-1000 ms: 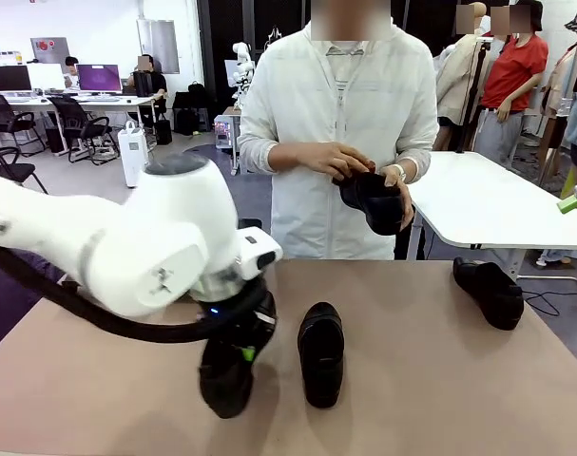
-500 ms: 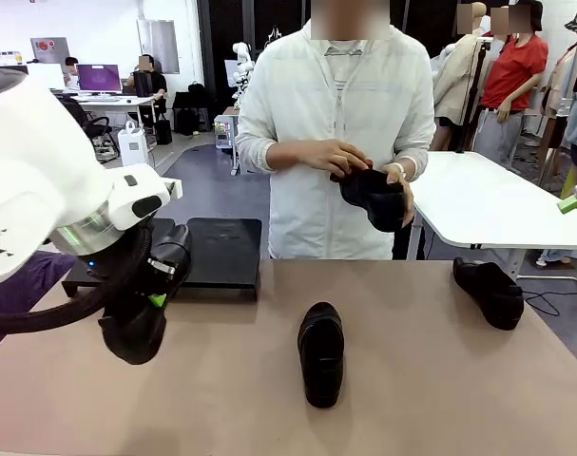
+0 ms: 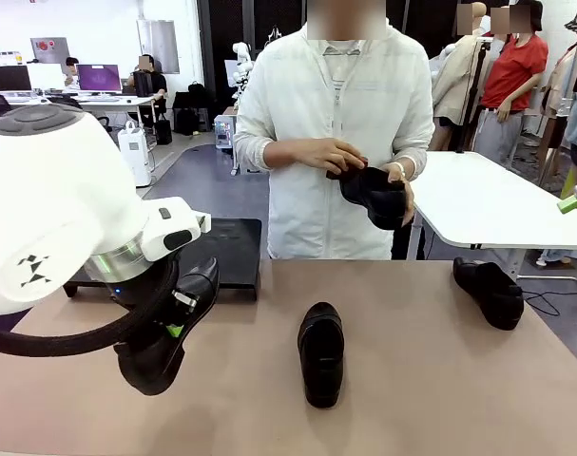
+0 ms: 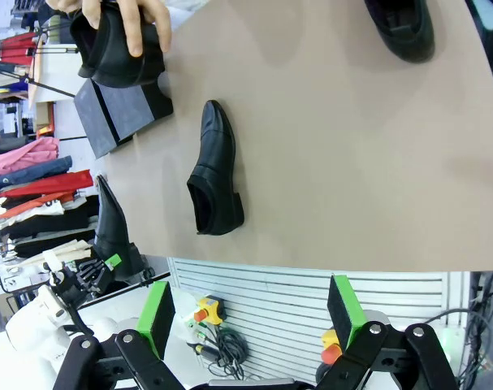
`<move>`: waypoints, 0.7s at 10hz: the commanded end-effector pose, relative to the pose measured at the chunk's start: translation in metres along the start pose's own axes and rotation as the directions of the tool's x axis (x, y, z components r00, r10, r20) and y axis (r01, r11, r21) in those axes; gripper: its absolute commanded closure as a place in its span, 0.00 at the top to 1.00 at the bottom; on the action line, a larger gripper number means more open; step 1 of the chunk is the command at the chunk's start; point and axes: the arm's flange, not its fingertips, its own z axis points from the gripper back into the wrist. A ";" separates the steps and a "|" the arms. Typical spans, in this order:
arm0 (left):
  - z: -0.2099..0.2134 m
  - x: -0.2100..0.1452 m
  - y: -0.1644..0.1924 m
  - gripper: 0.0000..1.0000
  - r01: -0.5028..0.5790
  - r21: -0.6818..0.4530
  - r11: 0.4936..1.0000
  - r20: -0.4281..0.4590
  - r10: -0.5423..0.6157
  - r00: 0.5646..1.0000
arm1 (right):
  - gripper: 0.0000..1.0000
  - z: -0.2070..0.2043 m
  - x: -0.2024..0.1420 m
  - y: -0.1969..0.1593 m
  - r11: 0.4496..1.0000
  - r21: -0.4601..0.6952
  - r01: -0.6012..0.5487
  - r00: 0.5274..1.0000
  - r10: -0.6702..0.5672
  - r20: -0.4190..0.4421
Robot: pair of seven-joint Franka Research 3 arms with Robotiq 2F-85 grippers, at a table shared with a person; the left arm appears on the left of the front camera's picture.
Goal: Organize the shoes by placing them on the stand.
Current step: Place the Shoe from the middle of the table onto the Shoes Stand.
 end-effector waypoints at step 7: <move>-0.081 0.227 0.066 0.00 -0.250 0.381 0.890 0.289 0.142 0.947 | 1.00 0.002 0.001 0.001 1.000 0.013 -0.010 1.000 0.010 0.000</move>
